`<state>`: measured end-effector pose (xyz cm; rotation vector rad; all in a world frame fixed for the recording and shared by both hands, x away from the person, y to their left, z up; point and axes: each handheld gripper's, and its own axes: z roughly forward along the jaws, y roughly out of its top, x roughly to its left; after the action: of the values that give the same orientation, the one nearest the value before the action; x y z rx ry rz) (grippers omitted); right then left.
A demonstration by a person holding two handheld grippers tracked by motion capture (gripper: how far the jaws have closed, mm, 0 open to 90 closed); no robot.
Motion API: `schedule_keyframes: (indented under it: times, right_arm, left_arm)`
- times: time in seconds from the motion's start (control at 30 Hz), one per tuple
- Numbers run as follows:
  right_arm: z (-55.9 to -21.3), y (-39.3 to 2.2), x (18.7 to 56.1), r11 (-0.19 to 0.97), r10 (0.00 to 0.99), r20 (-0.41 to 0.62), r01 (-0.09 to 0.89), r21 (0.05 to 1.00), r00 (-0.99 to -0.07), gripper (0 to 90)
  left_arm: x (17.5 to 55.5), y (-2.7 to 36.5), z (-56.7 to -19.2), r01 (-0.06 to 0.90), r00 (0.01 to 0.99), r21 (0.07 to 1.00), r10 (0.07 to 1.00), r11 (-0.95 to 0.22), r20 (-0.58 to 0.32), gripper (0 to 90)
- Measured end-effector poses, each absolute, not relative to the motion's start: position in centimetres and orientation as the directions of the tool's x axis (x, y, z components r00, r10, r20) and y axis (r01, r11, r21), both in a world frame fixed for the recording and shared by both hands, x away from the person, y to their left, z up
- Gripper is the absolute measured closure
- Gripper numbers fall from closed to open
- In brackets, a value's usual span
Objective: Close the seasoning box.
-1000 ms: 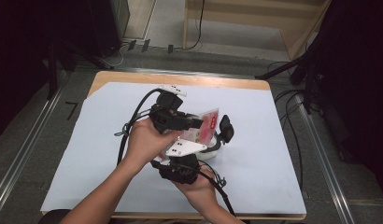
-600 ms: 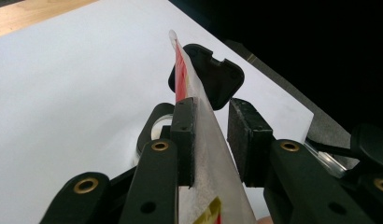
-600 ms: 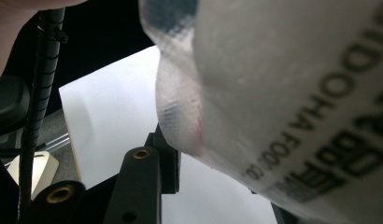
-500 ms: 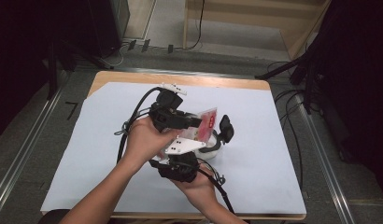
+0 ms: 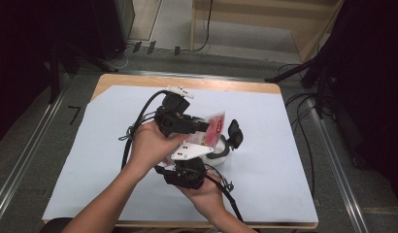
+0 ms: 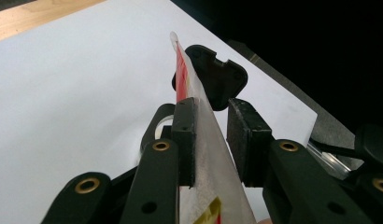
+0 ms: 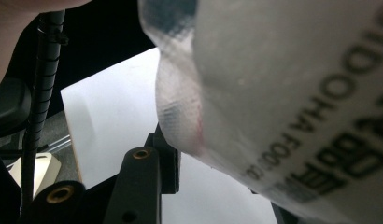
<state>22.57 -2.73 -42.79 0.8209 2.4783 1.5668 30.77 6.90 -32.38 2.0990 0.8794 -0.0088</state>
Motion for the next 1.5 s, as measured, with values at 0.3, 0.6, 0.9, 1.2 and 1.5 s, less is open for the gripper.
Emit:
schedule_keyframes:
  times: [0.3,0.6,0.9,1.2,1.5]
  right_arm:
    - [-42.70,-2.59,22.64,0.319,0.487,0.203,0.389,0.865,-0.850,64.0]
    - [-42.77,-2.54,22.70,0.308,0.489,0.218,0.401,0.863,-0.844,63.9]
    - [-42.92,-2.53,22.64,0.305,0.492,0.212,0.396,0.866,-0.844,63.8]
    - [-43.01,-2.57,22.52,0.304,0.489,0.209,0.390,0.869,-0.847,63.7]
    - [-42.80,-2.66,22.65,0.304,0.494,0.210,0.394,0.867,-0.844,64.0]
  left_arm:
    - [30.66,7.00,-32.15,0.579,0.756,0.711,0.588,-0.398,-0.287,74.1]
    - [30.67,6.90,-32.22,0.577,0.756,0.714,0.590,-0.395,-0.284,74.4]
    - [30.60,6.82,-32.27,0.572,0.760,0.718,0.586,-0.396,-0.282,74.5]
    - [30.48,6.72,-32.24,0.565,0.764,0.721,0.583,-0.402,-0.274,74.8]
    - [30.96,6.81,-32.27,0.589,0.753,0.710,0.581,-0.386,-0.308,74.0]
